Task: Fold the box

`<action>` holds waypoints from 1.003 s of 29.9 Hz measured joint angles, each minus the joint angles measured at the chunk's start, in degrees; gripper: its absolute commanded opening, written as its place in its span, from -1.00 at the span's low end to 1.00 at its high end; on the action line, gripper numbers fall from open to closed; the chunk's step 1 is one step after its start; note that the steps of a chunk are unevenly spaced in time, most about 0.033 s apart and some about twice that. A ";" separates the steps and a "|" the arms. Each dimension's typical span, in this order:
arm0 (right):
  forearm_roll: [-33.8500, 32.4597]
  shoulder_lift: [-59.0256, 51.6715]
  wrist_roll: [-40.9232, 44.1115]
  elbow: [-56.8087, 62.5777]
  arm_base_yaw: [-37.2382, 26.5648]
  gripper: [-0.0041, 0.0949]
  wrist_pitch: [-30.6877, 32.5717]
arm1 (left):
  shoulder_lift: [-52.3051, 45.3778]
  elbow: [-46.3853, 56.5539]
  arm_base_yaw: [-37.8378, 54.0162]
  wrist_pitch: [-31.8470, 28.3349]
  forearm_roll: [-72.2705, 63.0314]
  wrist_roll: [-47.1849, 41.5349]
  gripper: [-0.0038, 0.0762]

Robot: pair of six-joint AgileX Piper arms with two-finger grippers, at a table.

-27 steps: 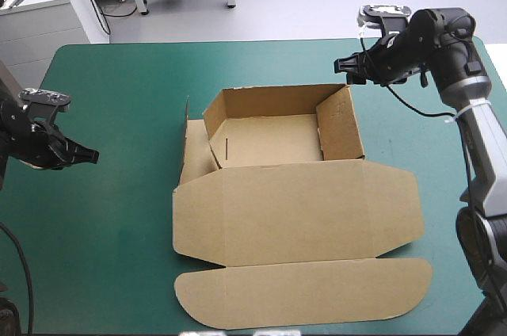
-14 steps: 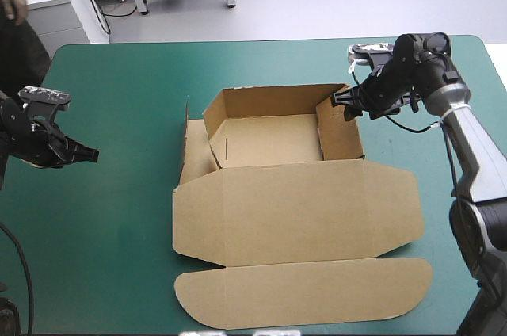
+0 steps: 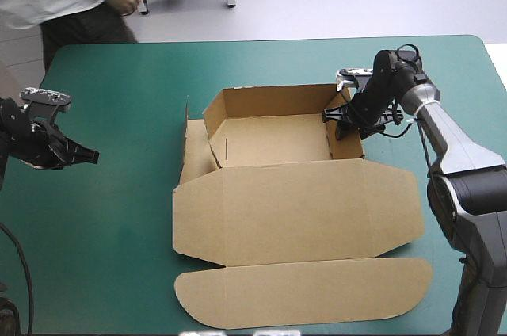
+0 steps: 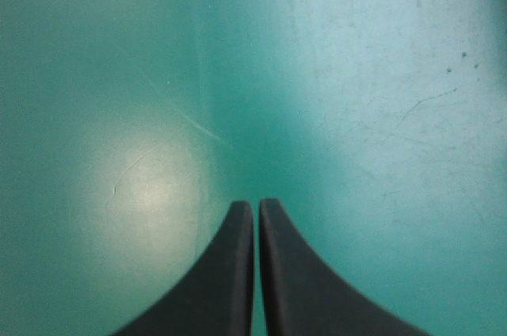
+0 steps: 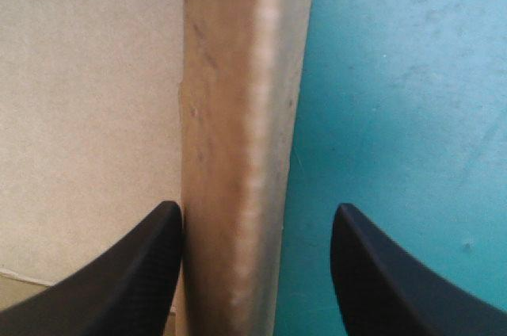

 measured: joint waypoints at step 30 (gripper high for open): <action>4.05 0.02 -2.89 -1.74 -1.09 -0.96 0.11 | 0.00 0.00 0.00 -2.14 0.00 0.00 -0.93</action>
